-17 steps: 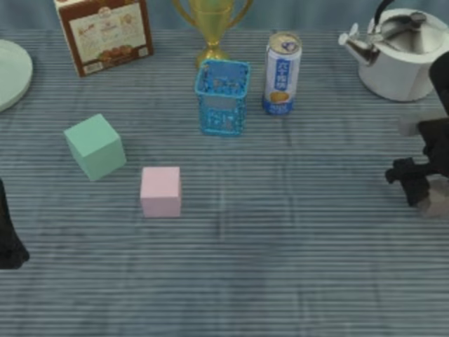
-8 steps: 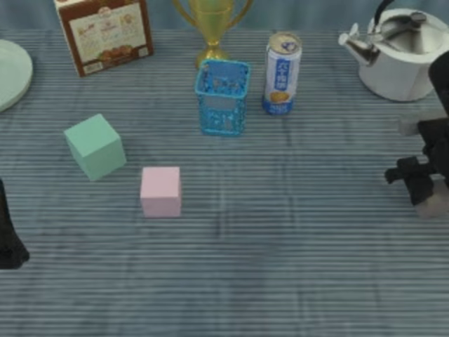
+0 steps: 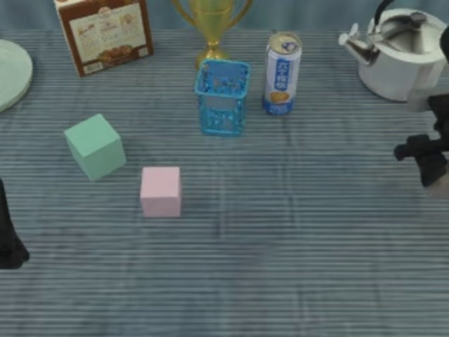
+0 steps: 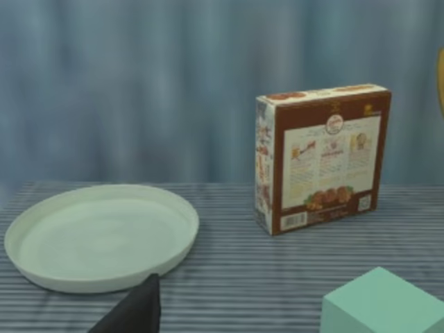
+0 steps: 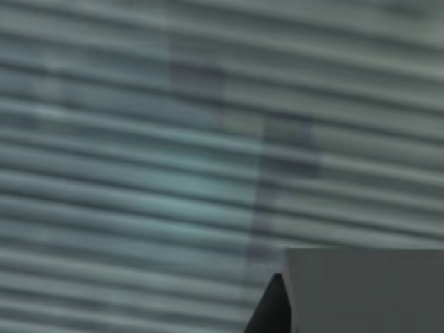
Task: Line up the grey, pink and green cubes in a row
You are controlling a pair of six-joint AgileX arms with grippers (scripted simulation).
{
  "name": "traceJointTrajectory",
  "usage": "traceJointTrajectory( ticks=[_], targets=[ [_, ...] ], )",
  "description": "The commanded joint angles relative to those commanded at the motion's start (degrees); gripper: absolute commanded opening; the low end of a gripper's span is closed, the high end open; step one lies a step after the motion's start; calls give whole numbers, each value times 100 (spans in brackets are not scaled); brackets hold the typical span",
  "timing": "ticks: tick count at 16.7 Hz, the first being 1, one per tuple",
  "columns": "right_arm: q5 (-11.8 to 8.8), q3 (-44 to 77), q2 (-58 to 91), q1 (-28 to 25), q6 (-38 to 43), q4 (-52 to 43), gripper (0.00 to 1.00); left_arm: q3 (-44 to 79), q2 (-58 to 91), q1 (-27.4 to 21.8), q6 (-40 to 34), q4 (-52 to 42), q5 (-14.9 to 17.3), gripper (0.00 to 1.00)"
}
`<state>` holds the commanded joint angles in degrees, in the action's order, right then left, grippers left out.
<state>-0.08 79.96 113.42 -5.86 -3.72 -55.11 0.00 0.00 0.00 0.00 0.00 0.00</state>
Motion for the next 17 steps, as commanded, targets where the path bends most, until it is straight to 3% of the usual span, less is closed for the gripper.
traceJointTrajectory(
  ticks=[9, 17],
  targets=[
    [6, 190, -164, -188, 215, -317, 0, 0, 0, 0, 0, 0, 0, 100],
    [82, 26, -437, -2128, 2804, -549, 0, 0, 0, 0, 0, 0, 0, 100]
  ],
)
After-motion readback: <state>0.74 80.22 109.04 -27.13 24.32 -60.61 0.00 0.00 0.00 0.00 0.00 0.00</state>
